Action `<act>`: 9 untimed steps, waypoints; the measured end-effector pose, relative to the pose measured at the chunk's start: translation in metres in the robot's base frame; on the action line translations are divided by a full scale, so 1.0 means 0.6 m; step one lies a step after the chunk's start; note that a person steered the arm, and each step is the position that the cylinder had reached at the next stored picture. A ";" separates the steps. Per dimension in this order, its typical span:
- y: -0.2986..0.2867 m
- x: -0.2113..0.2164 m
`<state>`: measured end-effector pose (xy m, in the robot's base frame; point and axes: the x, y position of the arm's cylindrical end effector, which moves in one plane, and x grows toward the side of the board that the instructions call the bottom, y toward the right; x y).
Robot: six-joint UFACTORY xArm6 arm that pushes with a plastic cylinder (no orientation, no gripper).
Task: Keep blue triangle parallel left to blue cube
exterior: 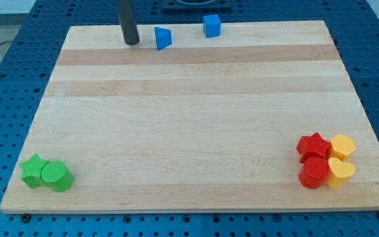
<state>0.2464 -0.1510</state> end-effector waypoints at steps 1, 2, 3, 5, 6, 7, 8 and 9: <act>0.000 0.004; -0.010 0.031; -0.008 0.042; 0.056 0.029; 0.102 0.012; 0.151 -0.005; 0.176 -0.016; 0.151 -0.016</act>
<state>0.2366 -0.0606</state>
